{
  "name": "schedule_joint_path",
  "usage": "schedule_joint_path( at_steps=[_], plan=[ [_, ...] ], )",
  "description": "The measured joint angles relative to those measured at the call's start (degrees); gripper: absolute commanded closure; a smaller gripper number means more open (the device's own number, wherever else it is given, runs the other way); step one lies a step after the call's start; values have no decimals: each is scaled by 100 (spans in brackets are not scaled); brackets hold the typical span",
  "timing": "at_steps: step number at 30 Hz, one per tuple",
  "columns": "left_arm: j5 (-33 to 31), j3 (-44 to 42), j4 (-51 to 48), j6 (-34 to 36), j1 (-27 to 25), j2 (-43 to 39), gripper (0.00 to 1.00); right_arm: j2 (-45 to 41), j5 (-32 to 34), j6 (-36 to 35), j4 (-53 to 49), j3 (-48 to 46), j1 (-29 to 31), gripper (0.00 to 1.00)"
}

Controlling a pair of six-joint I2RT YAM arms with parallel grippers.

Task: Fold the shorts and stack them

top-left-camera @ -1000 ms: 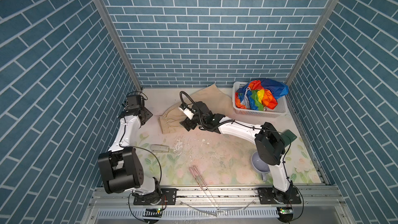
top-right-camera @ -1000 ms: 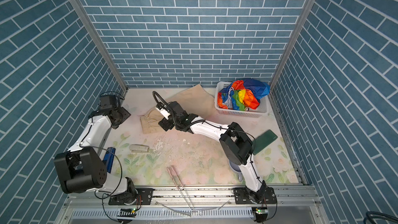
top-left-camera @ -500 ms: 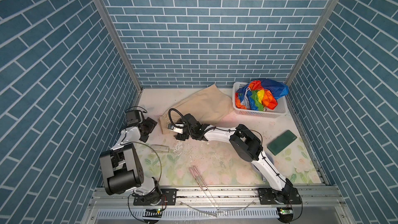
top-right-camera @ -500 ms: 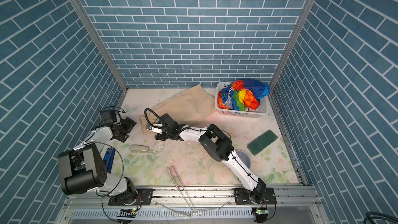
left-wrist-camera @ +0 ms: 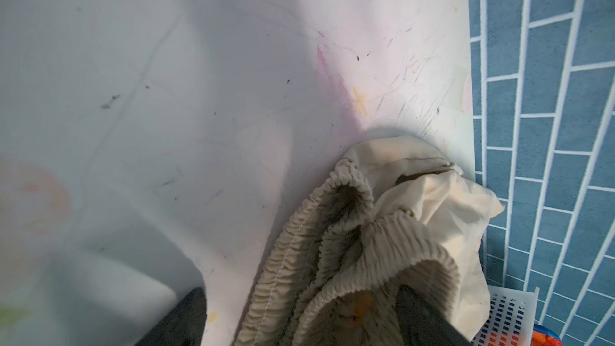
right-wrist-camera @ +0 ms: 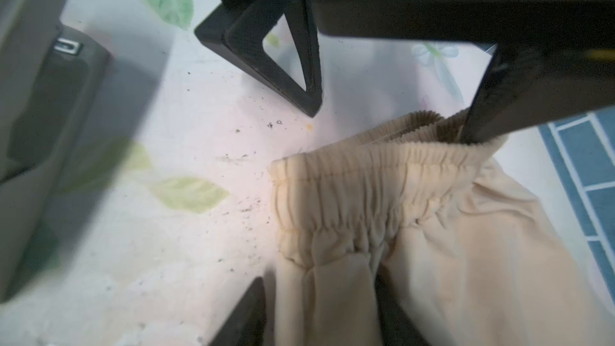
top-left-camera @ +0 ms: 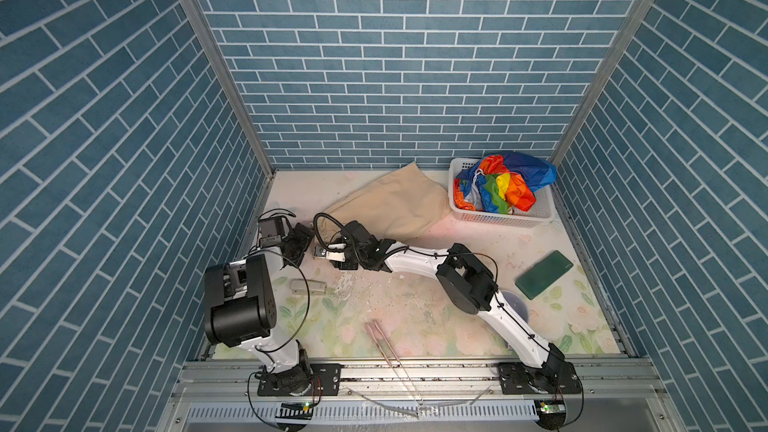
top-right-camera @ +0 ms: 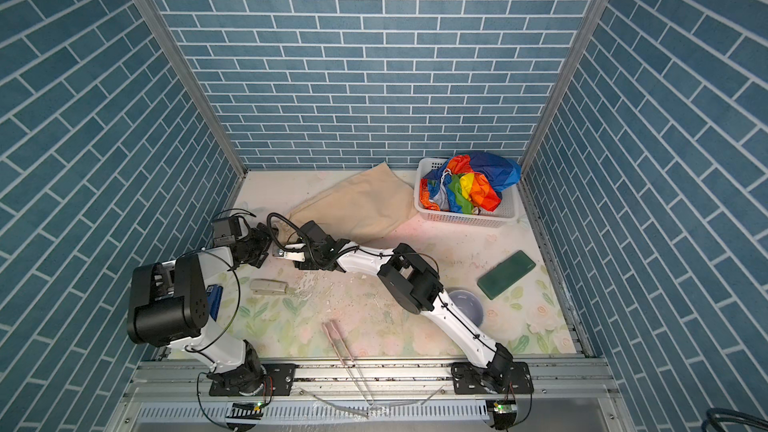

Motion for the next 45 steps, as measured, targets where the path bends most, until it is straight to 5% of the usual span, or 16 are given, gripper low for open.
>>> schedule_joint_path(
  at_steps=[3, 14, 34, 45],
  plan=[
    [-142, -46, -201, -9, 0, -140, 11, 140, -24, 66, -188, 289, -11, 100],
    [-476, -723, -297, -101, -17, -977, 6, 144, -240, 647, -142, 330, -59, 100],
    [-160, -1045, 1434, -905, -367, -839, 0, 136, -1198, 2100, 723, -94, -448, 100],
    [-96, -1045, 1847, -1010, -634, -334, 6, 9, -1508, 2704, 1346, -542, -597, 100]
  ],
)
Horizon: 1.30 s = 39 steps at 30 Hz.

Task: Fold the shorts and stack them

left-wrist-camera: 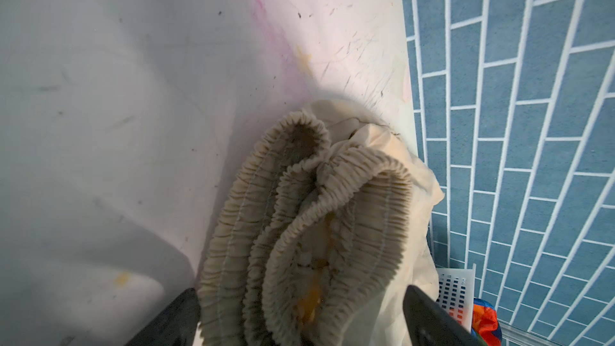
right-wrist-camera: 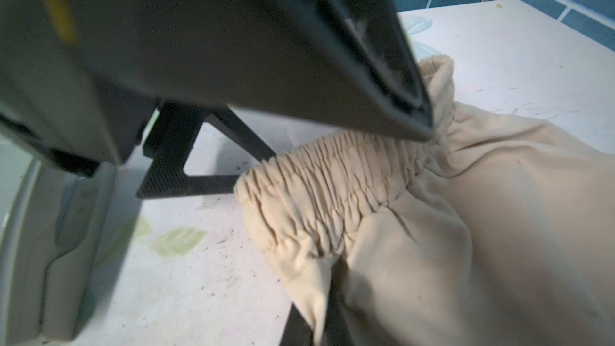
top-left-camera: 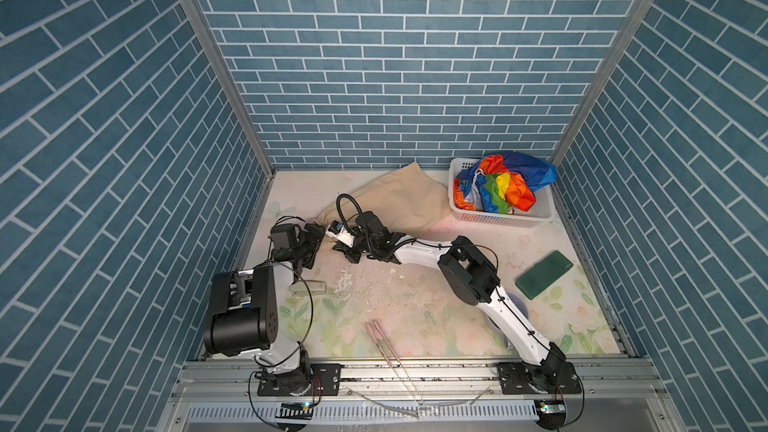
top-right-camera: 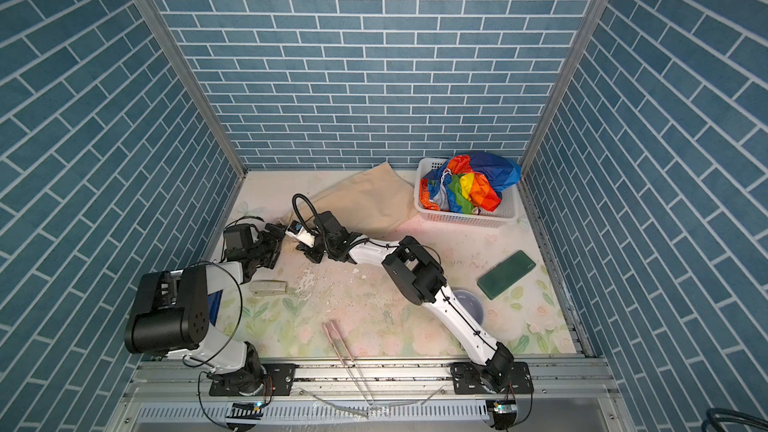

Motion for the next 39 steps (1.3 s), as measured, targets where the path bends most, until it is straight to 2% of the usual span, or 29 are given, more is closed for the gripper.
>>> schedule_joint_path(
  at_steps=[5, 9, 13, 14, 18, 21, 23, 25, 27, 30, 34, 35, 36, 37, 38, 39],
  plan=[
    [26, 2, 120, -9, -39, 109, 7, -122, -164, 516, 476, -210, -140, 100],
    [17, 9, 109, 0, -48, 111, 17, -205, -238, 785, 684, -264, -219, 100],
    [22, 98, 129, 11, -76, 188, 49, -247, -323, 946, 837, -372, -236, 100],
    [28, 142, 162, 0, -79, 236, 55, -254, -356, 988, 863, -422, -236, 100],
    [87, 361, 236, -83, -76, 483, 67, -284, -411, 1078, 977, -625, -212, 100],
    [146, 522, 216, -109, -79, 586, 87, -361, -407, 1086, 1008, -802, -179, 99],
    [199, 614, 144, -105, -79, 588, 100, -428, -387, 1095, 1045, -918, -149, 80],
    [216, 745, -61, -72, -81, 579, 100, -518, -387, 1207, 1102, -1056, -136, 59],
    [249, 905, -372, 24, -81, 527, 100, -678, -389, 1246, 1143, -1276, -136, 51],
    [293, 1185, -1108, 385, -66, 295, 100, -1082, -402, 1379, 1178, -1718, -195, 49],
    [210, 1692, -2448, 1119, -39, -201, 100, -1786, -393, 1628, 1067, -2177, -413, 50],
    [144, 1792, -2745, 1298, -26, -363, 100, -1980, -356, 1676, 986, -2243, -503, 53],
    [74, 1864, -2999, 1451, -11, -516, 100, -2131, -304, 1692, 887, -2264, -575, 61],
    [-2, 1926, -3259, 1611, 9, -691, 100, -2299, -223, 1685, 750, -2264, -636, 82],
    [-90, 1976, -3526, 1773, 33, -876, 100, -2446, -116, 1700, 605, -2264, -717, 97],
    [-160, 2009, -3727, 1886, 52, -1008, 100, -2546, -39, 1727, 472, -2258, -772, 100]
  ],
)
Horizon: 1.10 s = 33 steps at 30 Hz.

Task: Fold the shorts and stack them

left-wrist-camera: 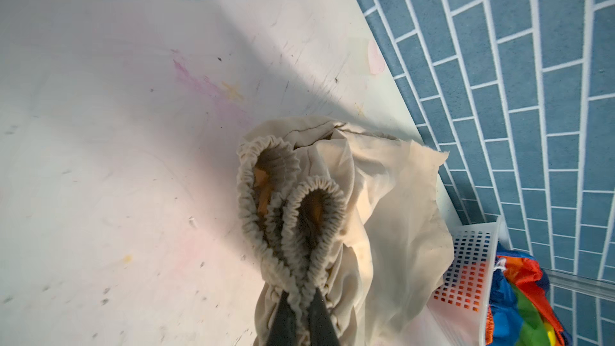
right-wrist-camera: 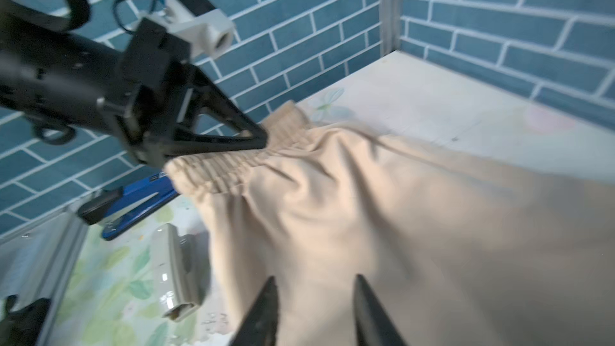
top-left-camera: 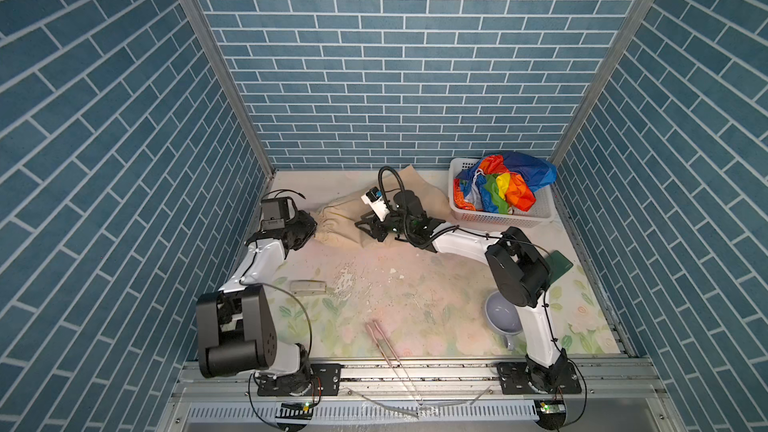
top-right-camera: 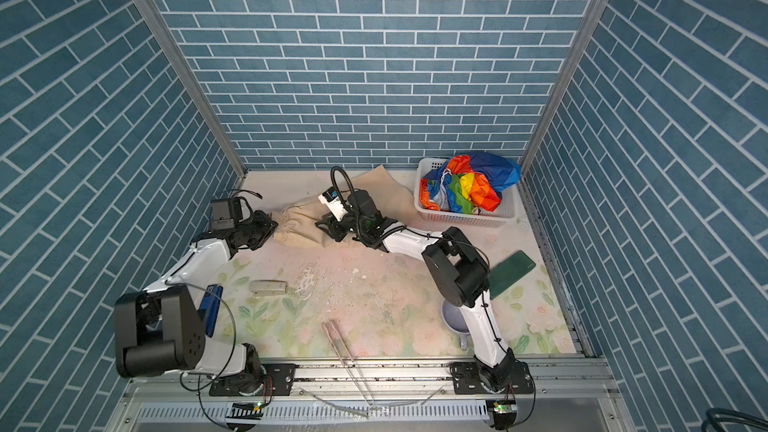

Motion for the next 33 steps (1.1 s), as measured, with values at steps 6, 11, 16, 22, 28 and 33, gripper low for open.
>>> schedule_joint_path(
  at_steps=[6, 11, 16, 22, 28, 33],
  plan=[
    [-326, 52, -1032, 566, 94, -529, 100, -129, 485, 280, -1008, 0, 57, 100],
    [-483, 66, -1593, 841, 190, -802, 100, 87, 837, 758, -1585, 7, 496, 100],
    [-516, 396, -2004, 1012, 313, -839, 100, 691, 654, 1532, -1722, 208, 990, 100],
    [-555, 743, -2260, 1145, 323, -841, 100, 1045, 393, 2216, -1683, 348, 1119, 100],
    [-581, 1064, -2583, 1307, 326, -837, 100, 992, 535, 2076, -1744, 424, 1073, 100],
    [-605, 1316, -2820, 1462, 326, -837, 100, 708, 789, 1886, -1867, 407, 905, 100]
  ],
)
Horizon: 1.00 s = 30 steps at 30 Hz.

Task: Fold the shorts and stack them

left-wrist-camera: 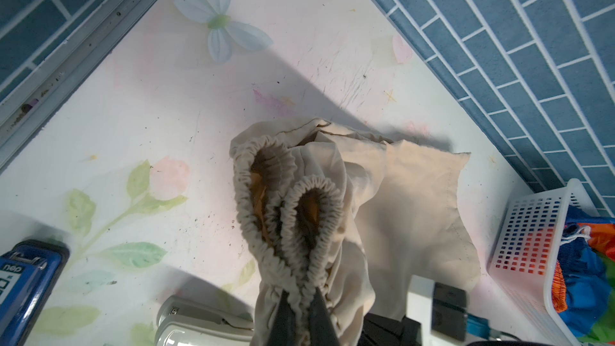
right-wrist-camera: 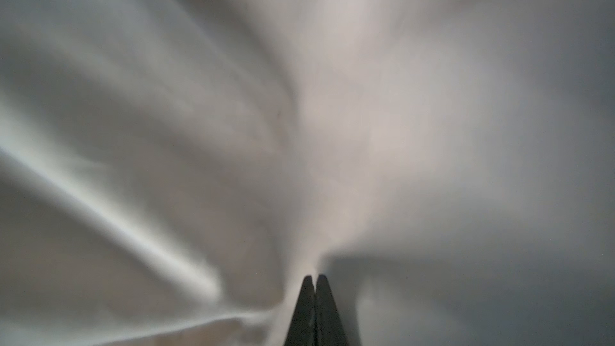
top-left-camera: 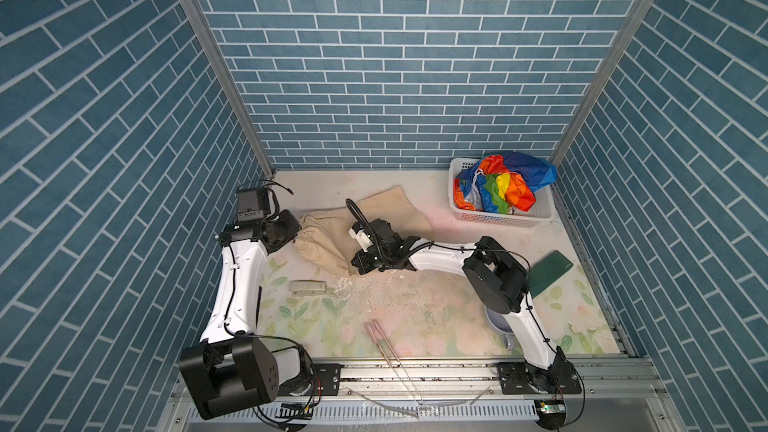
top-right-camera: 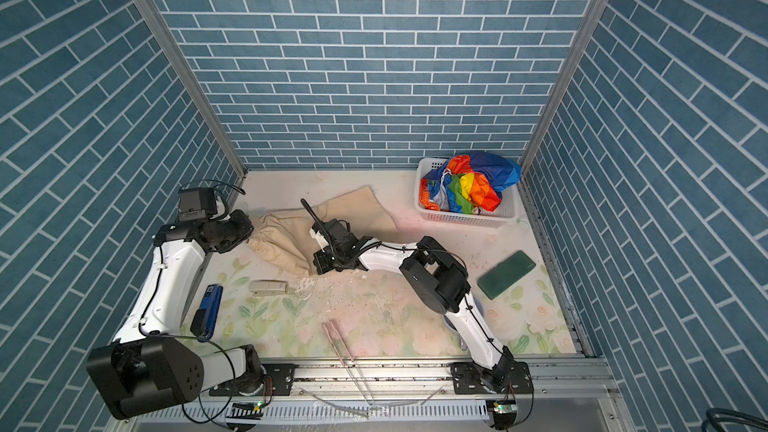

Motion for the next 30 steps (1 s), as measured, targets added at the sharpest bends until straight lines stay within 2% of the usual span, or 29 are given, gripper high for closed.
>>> schedule_joint_path(
  at_steps=[7, 18, 23, 26, 30],
  plan=[
    [-13, 116, -238, 133, 0, 15, 100, 153, -72, 81, -199, 511, -264, 100],
    [-15, 181, -293, 138, -70, 179, 100, 553, -428, 278, -173, 568, 310, 100],
    [-490, 299, -380, 186, -719, 267, 100, 590, -345, 258, -278, 719, 153, 100],
    [-721, 511, -437, 212, -1121, 348, 100, 901, -415, 275, -404, 1392, 81, 100],
    [-951, 785, -476, 219, -1362, 452, 100, 1366, -664, 470, -328, 2022, 59, 100]
  ],
)
